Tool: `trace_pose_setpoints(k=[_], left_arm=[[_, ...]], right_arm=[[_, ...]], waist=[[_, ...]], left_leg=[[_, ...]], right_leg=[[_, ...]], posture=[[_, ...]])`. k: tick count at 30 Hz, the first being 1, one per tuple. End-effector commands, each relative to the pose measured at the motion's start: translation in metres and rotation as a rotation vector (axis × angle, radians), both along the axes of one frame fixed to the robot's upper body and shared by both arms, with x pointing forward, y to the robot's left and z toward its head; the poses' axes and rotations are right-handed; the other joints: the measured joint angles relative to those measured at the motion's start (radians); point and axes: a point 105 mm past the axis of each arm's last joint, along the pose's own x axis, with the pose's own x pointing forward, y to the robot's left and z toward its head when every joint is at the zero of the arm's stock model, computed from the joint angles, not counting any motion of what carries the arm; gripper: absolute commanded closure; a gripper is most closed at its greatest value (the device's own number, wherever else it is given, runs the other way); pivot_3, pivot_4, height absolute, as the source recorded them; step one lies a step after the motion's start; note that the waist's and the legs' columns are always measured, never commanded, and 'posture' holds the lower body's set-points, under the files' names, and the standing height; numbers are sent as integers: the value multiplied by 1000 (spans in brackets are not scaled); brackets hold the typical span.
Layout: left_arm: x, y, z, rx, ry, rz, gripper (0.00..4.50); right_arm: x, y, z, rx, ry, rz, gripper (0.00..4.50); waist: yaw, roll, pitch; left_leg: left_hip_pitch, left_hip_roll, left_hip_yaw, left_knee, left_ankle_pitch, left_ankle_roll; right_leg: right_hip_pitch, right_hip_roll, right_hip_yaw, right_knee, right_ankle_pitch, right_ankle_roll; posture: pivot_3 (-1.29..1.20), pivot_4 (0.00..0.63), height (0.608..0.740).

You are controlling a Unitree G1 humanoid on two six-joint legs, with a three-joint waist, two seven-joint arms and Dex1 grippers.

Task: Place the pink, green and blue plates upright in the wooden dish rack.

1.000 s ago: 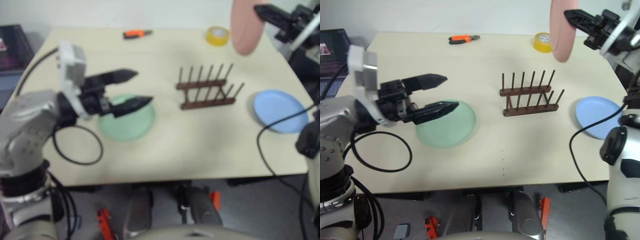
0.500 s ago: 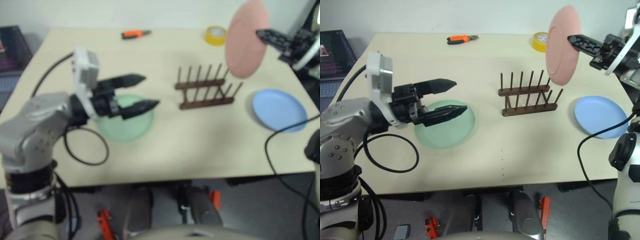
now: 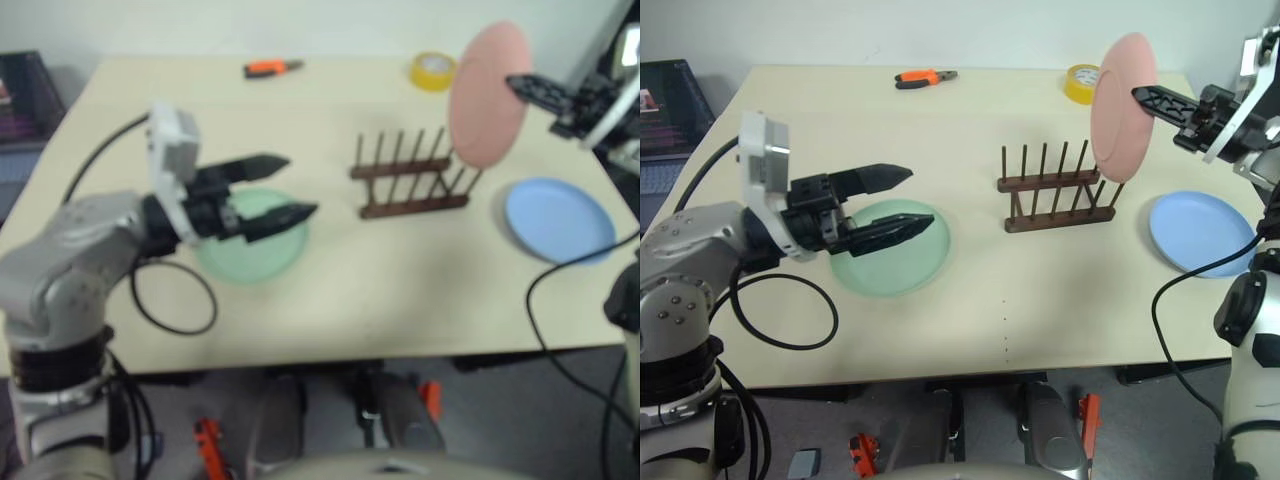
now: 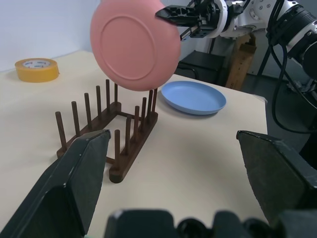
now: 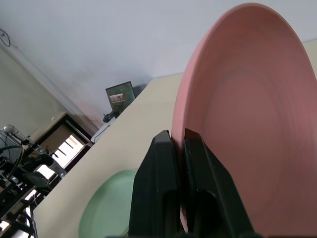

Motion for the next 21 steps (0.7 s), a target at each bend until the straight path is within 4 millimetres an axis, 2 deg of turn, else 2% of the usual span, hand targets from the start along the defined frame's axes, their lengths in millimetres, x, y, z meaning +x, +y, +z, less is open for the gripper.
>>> trace_pose_setpoints(k=[1, 9, 12, 21], left_arm=[[-3, -3, 8, 6, -41, -15, 21], [-3, -3, 10, 12, -39, -20, 21], [-2, -3, 10, 15, -39, -21, 0], [-2, -4, 10, 27, -38, -24, 0]], right_arm=[[-5, -5, 17, 10, -78, -10, 4500], [0, -11, 7, -22, -60, -61, 4500], [1, -12, 7, -21, -65, -71, 3792], [2, -12, 15, -69, -139, -105, 619]], waist=[[0, 0, 0], [-1, 0, 0], [-1, 0, 0], [-1, 0, 0]], left_leg=[[0, 0, 0, 0, 0, 0], [0, 0, 0, 0, 0, 0], [0, 0, 0, 0, 0, 0], [0, 0, 0, 0, 0, 0]], right_leg=[[0, 0, 0, 0, 0, 0], [0, 0, 0, 0, 0, 0], [0, 0, 0, 0, 0, 0], [0, 0, 0, 0, 0, 0]], posture=[[0, 150, 740], [0, 150, 740], [0, 150, 740], [0, 150, 740]])
